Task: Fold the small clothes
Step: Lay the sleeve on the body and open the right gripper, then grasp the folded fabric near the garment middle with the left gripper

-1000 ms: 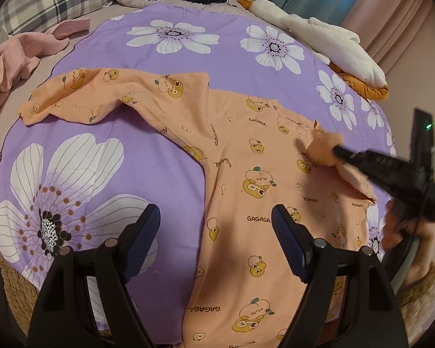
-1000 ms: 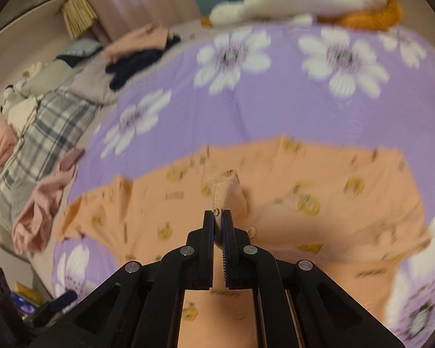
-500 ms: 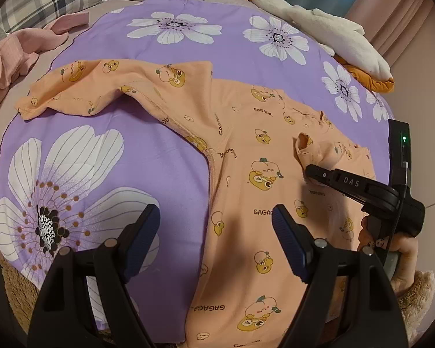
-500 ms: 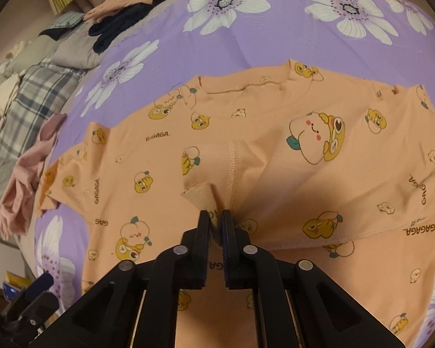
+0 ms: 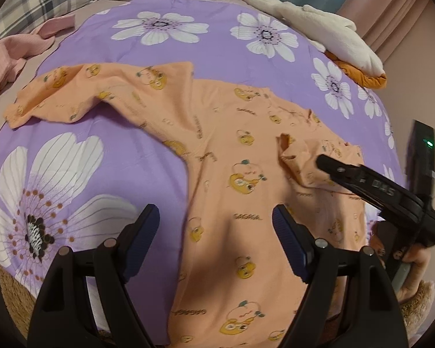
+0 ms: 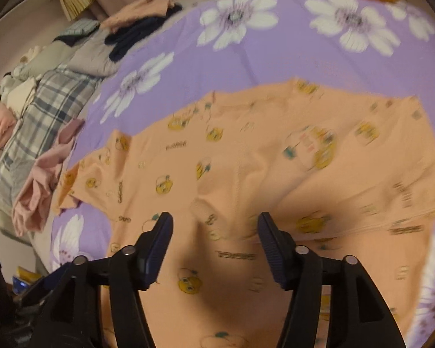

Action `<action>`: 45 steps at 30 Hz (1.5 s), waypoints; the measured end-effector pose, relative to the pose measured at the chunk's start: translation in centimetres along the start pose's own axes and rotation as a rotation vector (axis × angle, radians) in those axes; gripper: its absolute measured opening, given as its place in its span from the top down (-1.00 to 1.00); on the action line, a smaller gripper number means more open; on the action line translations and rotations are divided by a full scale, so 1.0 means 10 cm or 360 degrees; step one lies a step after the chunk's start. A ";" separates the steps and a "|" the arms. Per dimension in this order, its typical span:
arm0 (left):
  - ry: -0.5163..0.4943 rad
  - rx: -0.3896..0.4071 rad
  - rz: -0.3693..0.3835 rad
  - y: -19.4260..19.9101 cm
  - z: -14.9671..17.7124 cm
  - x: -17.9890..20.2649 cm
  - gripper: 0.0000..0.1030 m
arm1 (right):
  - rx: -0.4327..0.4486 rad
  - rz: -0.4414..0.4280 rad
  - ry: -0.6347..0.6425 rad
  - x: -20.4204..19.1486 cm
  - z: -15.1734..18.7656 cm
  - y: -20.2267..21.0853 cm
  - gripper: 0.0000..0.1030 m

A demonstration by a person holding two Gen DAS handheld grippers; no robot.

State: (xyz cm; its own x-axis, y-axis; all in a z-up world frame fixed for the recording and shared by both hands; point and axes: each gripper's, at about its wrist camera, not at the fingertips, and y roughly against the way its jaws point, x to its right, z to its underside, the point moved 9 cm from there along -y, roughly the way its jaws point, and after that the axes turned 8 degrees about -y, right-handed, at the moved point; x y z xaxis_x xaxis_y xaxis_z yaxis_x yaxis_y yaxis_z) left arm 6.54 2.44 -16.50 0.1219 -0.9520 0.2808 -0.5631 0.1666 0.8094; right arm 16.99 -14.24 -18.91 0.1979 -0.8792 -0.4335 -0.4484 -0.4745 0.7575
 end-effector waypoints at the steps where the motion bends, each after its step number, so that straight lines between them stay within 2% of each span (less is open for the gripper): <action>1: -0.0012 0.0006 0.0024 0.00 -0.04 0.05 -0.56 | 0.0043 0.0004 -0.0017 0.06 -0.04 0.11 -0.27; 4: -0.0044 0.0016 0.0073 -0.04 -0.12 0.19 -0.58 | 0.0145 0.0040 -0.0092 0.29 -0.13 0.34 -0.41; 6: -0.0071 0.0017 0.0119 -0.09 -0.17 0.29 -0.58 | 0.0220 0.0102 -0.0151 0.52 -0.17 0.52 -0.41; 12: -0.0168 -0.0031 0.0219 -0.38 -0.37 0.66 -0.58 | 0.0325 0.0288 -0.0328 1.10 -0.14 0.83 -0.41; 16: -0.0189 -0.0056 0.0300 -0.66 -0.53 0.86 -0.58 | 0.0336 0.0312 -0.0423 1.33 -0.09 0.90 -0.41; 19: -0.0176 -0.0139 0.0434 -0.92 -0.56 0.98 -0.58 | 0.0334 0.0339 -0.0457 1.46 -0.04 0.93 -0.41; 22: -0.0125 -0.0229 0.0413 -1.14 -0.54 0.96 -0.55 | 0.0324 0.0352 -0.0472 1.54 0.01 0.95 -0.41; 29: -0.0074 -0.0244 0.0578 -1.30 -0.53 1.11 -0.55 | 0.0326 0.0358 -0.0533 1.69 0.07 0.98 -0.41; 32: -0.0103 -0.0239 0.0568 -1.32 -0.53 1.18 -0.51 | 0.0318 0.0358 -0.0521 1.68 0.09 0.97 -0.41; 35: -0.0084 -0.0234 0.0539 -1.35 -0.53 1.20 -0.24 | 0.0317 0.0350 -0.0521 1.67 0.10 0.97 -0.41; 37: -0.0063 -0.0225 0.0503 -1.38 -0.53 1.19 0.04 | 0.0313 0.0354 -0.0522 1.66 0.11 0.96 -0.41; 39: -0.0046 -0.0218 0.0461 -1.40 -0.54 1.17 0.22 | 0.0312 0.0352 -0.0524 1.66 0.11 0.96 -0.41; 41: -0.0021 -0.0200 0.0445 -1.40 -0.54 1.15 0.30 | 0.0306 0.0350 -0.0529 1.67 0.12 0.95 -0.41; 43: -0.0042 -0.0197 0.0397 -1.39 -0.55 1.15 0.72 | 0.0304 0.0353 -0.0535 1.68 0.14 0.95 -0.41; 45: -0.0070 -0.0157 0.0346 -1.36 -0.57 1.14 0.89 | 0.0305 0.0354 -0.0540 1.68 0.14 0.95 -0.41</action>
State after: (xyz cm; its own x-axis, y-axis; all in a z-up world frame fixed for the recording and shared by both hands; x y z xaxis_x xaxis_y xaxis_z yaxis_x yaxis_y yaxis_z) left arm 20.23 -9.23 -21.37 -0.0307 -0.9009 0.4330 -0.4896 0.3912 0.7793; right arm 14.83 -33.50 -19.68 -0.2043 -0.8793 -0.4302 -0.6076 -0.2307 0.7600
